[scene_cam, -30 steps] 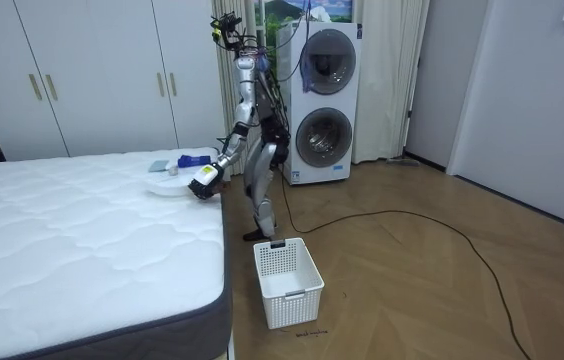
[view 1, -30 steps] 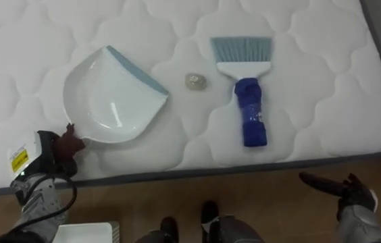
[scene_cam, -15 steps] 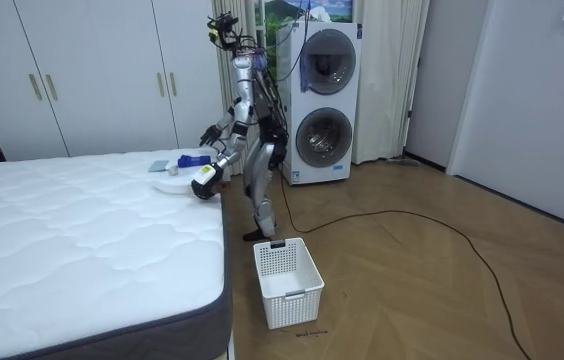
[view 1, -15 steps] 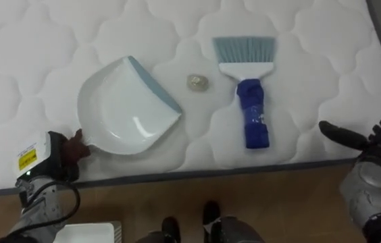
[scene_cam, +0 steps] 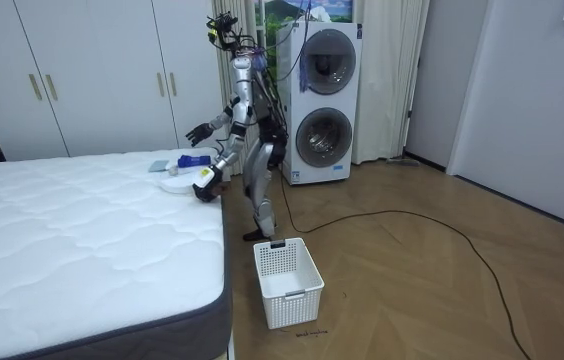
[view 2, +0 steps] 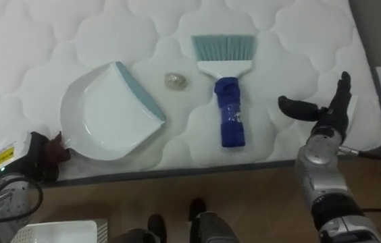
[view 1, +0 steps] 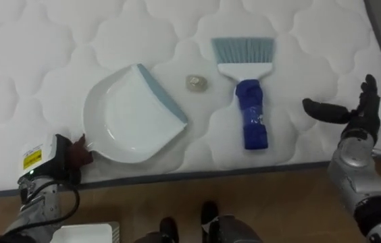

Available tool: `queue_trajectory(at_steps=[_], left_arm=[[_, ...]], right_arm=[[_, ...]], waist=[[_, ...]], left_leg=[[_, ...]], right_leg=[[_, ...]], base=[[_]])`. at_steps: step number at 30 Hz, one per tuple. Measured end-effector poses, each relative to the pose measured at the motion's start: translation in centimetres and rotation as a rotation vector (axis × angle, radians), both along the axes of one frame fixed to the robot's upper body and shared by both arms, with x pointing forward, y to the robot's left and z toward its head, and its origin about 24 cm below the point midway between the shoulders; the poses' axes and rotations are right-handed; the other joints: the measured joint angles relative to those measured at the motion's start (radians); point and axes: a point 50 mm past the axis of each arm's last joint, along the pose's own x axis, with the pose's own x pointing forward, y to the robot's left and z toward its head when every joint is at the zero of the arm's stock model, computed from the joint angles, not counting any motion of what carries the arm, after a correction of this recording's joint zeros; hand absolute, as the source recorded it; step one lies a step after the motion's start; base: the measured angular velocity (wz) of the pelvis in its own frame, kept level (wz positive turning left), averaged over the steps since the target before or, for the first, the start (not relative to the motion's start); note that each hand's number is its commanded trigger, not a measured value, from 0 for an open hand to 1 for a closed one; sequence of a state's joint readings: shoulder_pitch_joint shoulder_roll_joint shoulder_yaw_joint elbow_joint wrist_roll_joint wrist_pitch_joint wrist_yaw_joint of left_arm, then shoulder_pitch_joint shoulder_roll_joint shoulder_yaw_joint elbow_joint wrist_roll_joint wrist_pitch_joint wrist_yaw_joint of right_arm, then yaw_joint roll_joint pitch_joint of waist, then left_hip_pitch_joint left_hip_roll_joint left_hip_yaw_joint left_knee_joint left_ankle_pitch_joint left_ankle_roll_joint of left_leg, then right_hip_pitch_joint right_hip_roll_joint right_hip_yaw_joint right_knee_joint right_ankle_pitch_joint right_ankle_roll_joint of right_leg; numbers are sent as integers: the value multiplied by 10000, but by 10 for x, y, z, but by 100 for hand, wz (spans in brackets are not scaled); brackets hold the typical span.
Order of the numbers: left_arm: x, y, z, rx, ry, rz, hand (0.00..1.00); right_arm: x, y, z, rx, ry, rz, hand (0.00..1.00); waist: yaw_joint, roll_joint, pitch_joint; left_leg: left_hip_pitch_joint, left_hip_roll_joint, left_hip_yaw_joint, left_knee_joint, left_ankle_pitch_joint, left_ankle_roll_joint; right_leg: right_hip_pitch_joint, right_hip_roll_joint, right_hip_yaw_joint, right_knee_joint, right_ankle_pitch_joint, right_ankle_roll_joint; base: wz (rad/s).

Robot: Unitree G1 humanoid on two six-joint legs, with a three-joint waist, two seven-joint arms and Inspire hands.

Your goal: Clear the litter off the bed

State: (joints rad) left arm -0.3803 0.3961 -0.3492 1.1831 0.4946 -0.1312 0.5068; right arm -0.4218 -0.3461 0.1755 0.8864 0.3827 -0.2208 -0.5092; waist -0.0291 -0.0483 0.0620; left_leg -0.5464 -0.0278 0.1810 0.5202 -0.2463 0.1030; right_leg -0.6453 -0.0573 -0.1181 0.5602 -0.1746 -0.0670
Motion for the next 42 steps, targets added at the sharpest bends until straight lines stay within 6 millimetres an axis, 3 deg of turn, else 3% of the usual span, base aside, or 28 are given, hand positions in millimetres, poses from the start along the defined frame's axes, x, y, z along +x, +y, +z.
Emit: queue_trajectory(at_steps=[4, 6, 17, 21, 37, 42], left_arm=[[6, -5, 3, -150, 52, -309, 100], [8, -7, 4, -175, 47, -431, 100], [10, -17, 2, -276, 188, -736, 100], [10, -23, -1, -411, 239, -787, 100], [8, -31, -6, -281, 590, -956, 100], [6, -34, -10, -77, 872, -1199, 100]], right_arm=[[2, 6, -2, 209, 75, 395, 0], [4, 12, -3, 376, 69, 650, 0], [10, 47, -9, 214, 297, 2027, 0], [10, 50, -10, -62, 352, 2284, 0], [10, 73, -16, -239, 593, 3253, 0], [3, 71, -30, -805, 1369, 3439, 0]], waist=[[136, 87, 56], [172, 198, 125], [393, 420, 138], [398, 592, 239], [456, 688, 198], [467, 688, 197]], left_leg=[[-9, 37, -50, -32, 0, 0], [-11, 56, -93, -87, -1, 0], [74, 45, -8, -121, 0, 0], [66, 42, 47, -200, -17, 23], [84, 55, 77, -167, 59, 16], [115, 55, 73, -95, 59, 16]], right_leg=[[85, 7, -145, -135, 19, -4], [139, 1, -261, -215, 19, -4], [148, -82, -367, -61, 17, -8], [140, -119, -391, -39, 29, -18], [155, -145, -483, -55, 40, -65], [166, -201, -577, 91, 40, -65]], base=[[9], [11], [0], [1], [1], [1]])
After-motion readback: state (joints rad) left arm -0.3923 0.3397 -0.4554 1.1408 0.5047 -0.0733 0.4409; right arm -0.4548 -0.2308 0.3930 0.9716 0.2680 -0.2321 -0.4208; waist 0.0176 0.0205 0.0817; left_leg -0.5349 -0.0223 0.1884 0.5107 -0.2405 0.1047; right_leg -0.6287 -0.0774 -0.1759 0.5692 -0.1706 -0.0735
